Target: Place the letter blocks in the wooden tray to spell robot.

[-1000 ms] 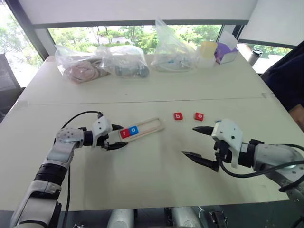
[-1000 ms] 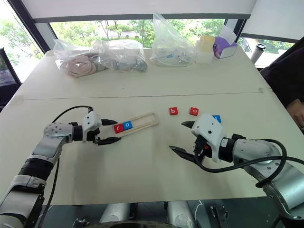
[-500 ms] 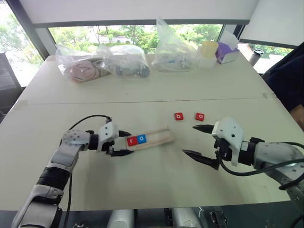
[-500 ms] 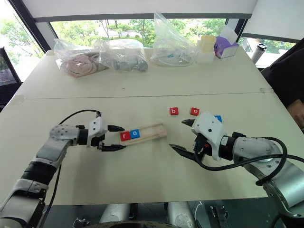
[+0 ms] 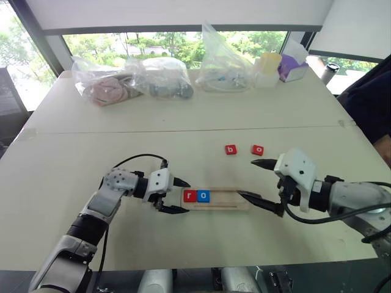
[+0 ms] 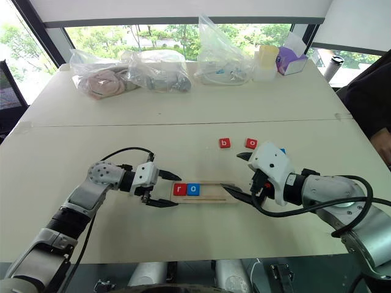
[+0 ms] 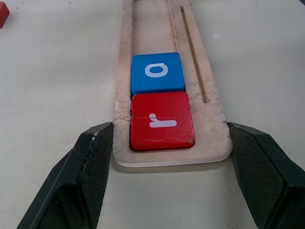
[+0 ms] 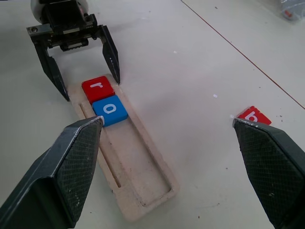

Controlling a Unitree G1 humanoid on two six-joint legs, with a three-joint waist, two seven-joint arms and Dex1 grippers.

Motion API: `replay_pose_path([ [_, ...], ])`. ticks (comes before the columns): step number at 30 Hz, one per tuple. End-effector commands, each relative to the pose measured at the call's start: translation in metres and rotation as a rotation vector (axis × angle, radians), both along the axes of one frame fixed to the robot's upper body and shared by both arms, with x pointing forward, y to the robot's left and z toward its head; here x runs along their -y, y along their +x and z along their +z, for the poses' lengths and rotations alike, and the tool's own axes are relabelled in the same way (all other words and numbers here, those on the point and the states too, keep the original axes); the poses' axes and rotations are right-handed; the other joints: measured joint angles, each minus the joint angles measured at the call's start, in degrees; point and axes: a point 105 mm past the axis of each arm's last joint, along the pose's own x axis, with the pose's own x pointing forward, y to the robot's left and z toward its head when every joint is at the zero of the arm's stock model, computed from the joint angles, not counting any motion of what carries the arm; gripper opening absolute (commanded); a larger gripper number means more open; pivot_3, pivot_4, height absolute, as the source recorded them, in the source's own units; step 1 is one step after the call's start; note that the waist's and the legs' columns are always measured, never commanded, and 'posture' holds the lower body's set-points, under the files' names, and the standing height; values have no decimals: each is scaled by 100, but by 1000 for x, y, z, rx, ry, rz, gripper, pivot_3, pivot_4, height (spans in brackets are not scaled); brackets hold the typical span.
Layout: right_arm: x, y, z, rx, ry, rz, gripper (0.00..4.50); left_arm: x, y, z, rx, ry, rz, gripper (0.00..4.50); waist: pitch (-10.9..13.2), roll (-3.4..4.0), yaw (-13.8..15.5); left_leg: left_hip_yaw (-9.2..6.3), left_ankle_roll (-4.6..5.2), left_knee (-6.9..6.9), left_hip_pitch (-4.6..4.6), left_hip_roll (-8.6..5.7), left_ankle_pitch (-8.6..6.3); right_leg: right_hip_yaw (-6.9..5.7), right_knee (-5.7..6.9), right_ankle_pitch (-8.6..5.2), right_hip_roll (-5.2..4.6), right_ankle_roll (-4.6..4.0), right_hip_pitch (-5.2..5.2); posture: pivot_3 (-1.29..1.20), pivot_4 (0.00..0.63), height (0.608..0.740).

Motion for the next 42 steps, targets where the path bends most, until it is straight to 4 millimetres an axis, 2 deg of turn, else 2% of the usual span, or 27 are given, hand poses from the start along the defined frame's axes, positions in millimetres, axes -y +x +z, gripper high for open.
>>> replay_pose_path([
  [1,-3,-4,10,47,-6,12,4500,4,-11,-24,-57,62,-8,3121,0,1,2,-1,0,0,1,0,0,0,-2,0,0,0,2,0,150,740],
  [5,-4,-4,9,46,-2,15,4500,4,-16,-26,-69,60,5,3121,-1,2,3,-5,0,0,1,0,0,0,-16,0,-1,0,10,0,150,740],
  [7,-4,-3,9,45,-1,19,4500,3,-18,-27,-75,61,15,4171,-1,2,1,-4,0,-3,0,0,0,0,-24,0,-3,0,11,0,150,740],
  [8,-5,-3,8,45,-1,19,4500,2,-18,-28,-78,62,20,4424,-1,2,0,-4,0,-5,-1,-1,0,1,-26,0,-5,0,11,0,150,740],
  [16,-7,-1,7,45,7,22,4500,-9,-18,-28,-85,68,69,4473,-3,4,-16,-4,19,-16,-1,0,-11,0,-33,0,-2,1,10,0,150,740],
  [21,-11,3,6,41,36,27,4500,-27,-15,-24,-88,86,111,4473,-2,4,-59,-4,19,-20,2,16,-12,1,-33,0,11,1,5,0,150,740],
  [24,-14,13,3,45,58,11,4500,-54,-15,-20,-89,123,161,4473,-1,0,-117,-2,24,-24,6,38,-15,0,-33,10,22,-16,-2,0,150,740],
  [26,-14,20,1,48,66,-10,4500,-62,-15,-19,-93,130,183,4473,-1,2,-182,-4,25,-30,7,46,-15,-6,-31,16,30,-28,-7,0,150,740],
  [29,-14,44,-7,53,103,-113,4500,-87,-17,-11,-85,147,253,4473,0,0,-264,-8,26,-40,11,49,-15,-11,-25,20,38,-44,-16,0,150,740],
  [31,-13,57,-10,51,122,-178,4500,-96,-19,-7,-85,149,281,4473,1,1,-300,-8,26,-40,10,59,-15,-8,-22,28,53,-57,-26,0,150,740],
  [37,-23,86,-18,45,168,-299,4500,-106,-21,9,-87,76,352,4473,3,6,-332,3,26,-45,-7,75,-15,-1,-10,31,87,-65,-57,0,150,740],
  [42,-33,109,-29,27,177,-397,4500,-94,-16,36,-80,-51,382,4473,5,2,-330,15,26,-32,-43,75,-14,7,32,36,95,-74,-111,0,150,740],
])
